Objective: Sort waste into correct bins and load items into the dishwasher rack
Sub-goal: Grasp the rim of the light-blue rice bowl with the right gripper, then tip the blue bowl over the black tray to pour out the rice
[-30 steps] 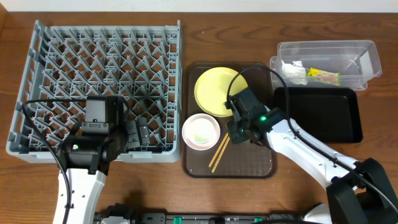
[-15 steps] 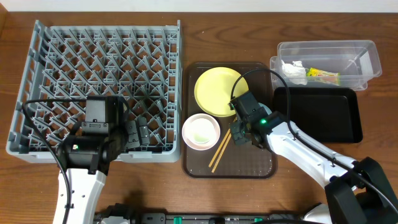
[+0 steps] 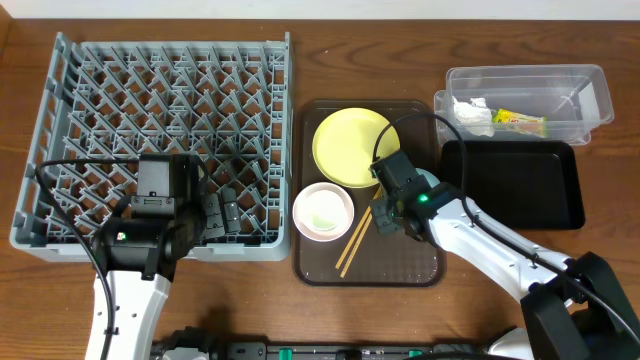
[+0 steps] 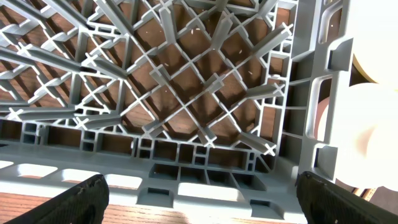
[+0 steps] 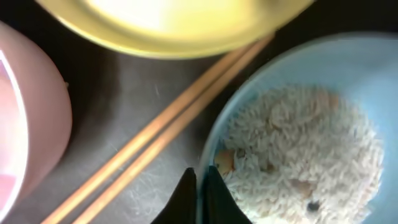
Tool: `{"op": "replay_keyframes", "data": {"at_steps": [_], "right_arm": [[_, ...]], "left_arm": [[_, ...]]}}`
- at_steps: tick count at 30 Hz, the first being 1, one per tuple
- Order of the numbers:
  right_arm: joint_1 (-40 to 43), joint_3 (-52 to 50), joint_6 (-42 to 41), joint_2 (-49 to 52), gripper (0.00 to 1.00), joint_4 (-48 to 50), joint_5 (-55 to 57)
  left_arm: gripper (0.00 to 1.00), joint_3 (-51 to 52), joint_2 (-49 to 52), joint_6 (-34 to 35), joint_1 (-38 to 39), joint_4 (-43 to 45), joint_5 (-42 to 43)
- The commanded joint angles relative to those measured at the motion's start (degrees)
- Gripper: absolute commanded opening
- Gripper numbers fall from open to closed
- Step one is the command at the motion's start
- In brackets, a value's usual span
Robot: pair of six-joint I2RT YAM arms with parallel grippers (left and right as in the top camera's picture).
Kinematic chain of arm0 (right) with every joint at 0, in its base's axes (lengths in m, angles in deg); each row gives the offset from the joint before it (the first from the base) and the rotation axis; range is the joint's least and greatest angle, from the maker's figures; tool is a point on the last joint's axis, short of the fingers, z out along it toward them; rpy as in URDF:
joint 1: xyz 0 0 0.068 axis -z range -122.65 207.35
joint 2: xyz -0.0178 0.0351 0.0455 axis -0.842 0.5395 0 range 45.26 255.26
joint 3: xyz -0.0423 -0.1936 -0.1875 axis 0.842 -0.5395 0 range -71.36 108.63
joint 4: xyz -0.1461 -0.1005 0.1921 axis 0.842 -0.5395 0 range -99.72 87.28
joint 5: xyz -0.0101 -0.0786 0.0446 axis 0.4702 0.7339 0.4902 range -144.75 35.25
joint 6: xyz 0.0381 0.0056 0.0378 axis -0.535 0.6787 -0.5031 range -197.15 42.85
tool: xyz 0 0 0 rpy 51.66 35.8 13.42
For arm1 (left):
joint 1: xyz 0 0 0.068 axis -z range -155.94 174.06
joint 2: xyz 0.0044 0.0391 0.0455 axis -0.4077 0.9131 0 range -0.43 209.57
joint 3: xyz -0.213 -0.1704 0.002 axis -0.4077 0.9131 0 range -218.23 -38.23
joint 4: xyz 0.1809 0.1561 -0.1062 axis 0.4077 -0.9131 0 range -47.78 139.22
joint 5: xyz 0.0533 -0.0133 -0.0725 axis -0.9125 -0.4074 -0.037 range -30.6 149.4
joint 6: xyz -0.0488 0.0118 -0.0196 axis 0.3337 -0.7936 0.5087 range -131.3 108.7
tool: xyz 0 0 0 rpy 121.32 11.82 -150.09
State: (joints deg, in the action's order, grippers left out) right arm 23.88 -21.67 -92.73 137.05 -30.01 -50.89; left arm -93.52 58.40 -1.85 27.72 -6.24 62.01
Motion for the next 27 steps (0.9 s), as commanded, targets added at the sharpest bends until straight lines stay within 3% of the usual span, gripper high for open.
{"op": "replay_keyframes", "data": {"at_steps": [1, 12, 19, 27], "right_arm": [[-0.3, -0.5, -2.7, 0.1, 0.01, -0.1, 0.1], [3.4, 2.4, -6.5, -10.9, 0.01, -0.3, -5.2], [17.4, 2.4, -6.9, -20.2, 0.01, -2.7, -18.5], [34.2, 2.1, -4.0, -21.3, 0.01, -7.7, -33.9]], "left_arm": [[0.98, -1.2, -0.1, 0.7, 0.2, 0.0, -0.2], [0.98, -1.2, -0.1, 0.7, 0.2, 0.0, -0.2], [0.98, -1.2, -0.1, 0.7, 0.2, 0.0, -0.2], [0.98, -1.2, -0.1, 0.7, 0.2, 0.0, -0.2]]}}
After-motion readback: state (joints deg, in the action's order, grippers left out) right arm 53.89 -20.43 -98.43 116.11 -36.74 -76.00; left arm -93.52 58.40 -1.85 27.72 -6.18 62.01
